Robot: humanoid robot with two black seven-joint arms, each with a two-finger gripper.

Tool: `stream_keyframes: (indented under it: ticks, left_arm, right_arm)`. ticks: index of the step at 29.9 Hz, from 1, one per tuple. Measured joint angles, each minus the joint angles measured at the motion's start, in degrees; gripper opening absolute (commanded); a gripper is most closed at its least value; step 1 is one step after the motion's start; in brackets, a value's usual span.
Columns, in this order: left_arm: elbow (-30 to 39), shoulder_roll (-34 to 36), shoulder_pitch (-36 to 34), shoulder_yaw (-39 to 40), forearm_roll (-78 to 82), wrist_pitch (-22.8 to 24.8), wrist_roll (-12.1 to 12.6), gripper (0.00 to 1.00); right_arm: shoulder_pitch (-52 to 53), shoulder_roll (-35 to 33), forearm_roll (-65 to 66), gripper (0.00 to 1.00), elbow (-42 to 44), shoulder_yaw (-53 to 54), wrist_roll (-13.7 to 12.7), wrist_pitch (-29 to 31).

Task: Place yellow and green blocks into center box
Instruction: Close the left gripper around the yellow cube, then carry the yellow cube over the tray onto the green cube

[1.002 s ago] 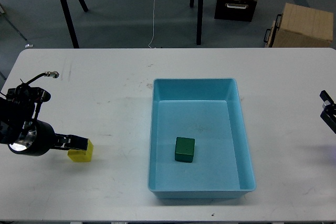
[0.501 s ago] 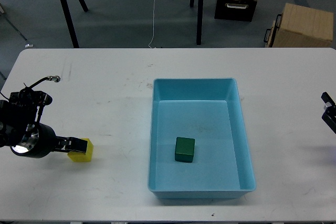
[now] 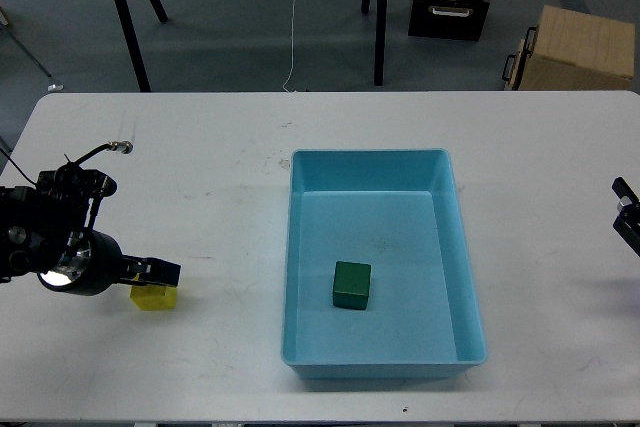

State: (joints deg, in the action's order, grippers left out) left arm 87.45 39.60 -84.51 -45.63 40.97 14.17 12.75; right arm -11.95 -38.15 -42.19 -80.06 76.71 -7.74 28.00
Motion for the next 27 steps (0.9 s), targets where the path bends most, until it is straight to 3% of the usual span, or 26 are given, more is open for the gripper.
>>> stream_keyframes:
  ticks: [3,9,10,11,13,16,21,27]
  left_arm:
    - [-1.34,-1.38,0.3,0.04,-0.07,-0.01,-0.01,0.93]
    - [-2.79,-2.8,1.61,0.05,0.01,-0.08,-0.28,0.29]
    - [-2.85,-2.82,1.66,0.03,0.11,-0.13,-0.19,0.2]
    - [-2.87,-2.82,1.67,0.01,0.23,-0.16,0.14,0.18]
    - [-2.64,-2.74,1.58,-0.08,0.41,-0.19,1.7,0.0]
    - [-1.82,-2.29,1.19,-0.13,0.56,-0.46,3.56,0.0]
    - [-0.78,-1.9,-0.11,-0.13,0.6,-2.89,4.09,0.0]
    - [0.96,-3.06,-14.63,0.11,-2.4,-2.48,1.18,0.0]
  right_arm:
    - [-0.01,0.0,0.0,1.0,0.0,0.0,0.0,0.0]
    - [-0.1,0.0,0.0,1.0,-0.05,0.36,0.0,0.0]
    - [-0.24,-0.01,0.0,1.0,-0.05,0.55,0.0,0.0]
    - [-0.38,-0.01,0.0,1.0,-0.05,0.67,0.0,0.0]
    - [-0.53,-0.01,0.0,1.0,-0.06,0.76,0.0,0.0]
    - [-0.6,-0.01,0.0,1.0,-0.09,0.8,0.0,0.0]
    - [-0.64,-0.07,0.0,1.0,-0.17,0.88,0.0,0.0]
    - [-0.88,-0.17,0.0,1.0,-0.3,0.99,0.0,0.0]
